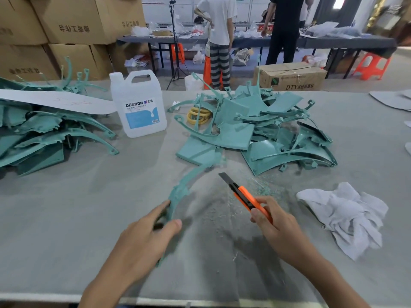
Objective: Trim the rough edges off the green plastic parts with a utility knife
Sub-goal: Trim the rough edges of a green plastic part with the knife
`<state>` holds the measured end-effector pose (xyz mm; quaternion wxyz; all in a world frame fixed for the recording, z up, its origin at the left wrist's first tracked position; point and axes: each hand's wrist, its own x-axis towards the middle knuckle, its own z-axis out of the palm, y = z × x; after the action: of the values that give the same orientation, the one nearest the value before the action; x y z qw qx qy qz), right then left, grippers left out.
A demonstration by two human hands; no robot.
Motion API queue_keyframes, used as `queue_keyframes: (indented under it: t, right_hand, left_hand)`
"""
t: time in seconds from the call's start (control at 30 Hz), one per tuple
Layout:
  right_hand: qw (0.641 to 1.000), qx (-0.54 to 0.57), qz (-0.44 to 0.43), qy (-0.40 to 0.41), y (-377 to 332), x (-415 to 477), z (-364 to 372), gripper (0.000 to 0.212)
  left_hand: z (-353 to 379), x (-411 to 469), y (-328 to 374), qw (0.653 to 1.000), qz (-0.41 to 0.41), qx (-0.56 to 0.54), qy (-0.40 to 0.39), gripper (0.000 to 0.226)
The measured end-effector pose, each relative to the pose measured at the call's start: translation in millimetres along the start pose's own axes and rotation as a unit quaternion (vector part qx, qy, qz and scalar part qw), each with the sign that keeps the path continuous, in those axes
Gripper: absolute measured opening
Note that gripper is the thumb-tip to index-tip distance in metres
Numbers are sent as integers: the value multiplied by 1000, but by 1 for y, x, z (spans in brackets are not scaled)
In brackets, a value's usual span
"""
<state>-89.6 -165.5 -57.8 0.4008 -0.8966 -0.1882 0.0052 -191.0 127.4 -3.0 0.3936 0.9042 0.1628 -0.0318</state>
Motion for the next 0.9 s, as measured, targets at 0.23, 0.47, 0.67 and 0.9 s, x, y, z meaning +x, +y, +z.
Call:
queue_keyframes:
  t: [0.23, 0.47, 0.67, 0.9]
  right_hand:
    - [991, -101, -65, -64, -26, -1, 1, 43]
    - [977, -159, -97, -108, -44, 9, 1, 39]
    - [963, -213, -101, -131, -41, 9, 4, 40]
    - [957, -234, -103, -138, -40, 3, 2, 37]
  left_hand:
    - [-10, -9, 12, 969, -87, -226, -54, 32]
    - [-15, -12, -2, 956, -69, -258, -123, 34]
    - [7, -6, -23, 995, -61, -78, -31, 36]
    - [28, -8, -36, 998, -14, 57, 17, 41]
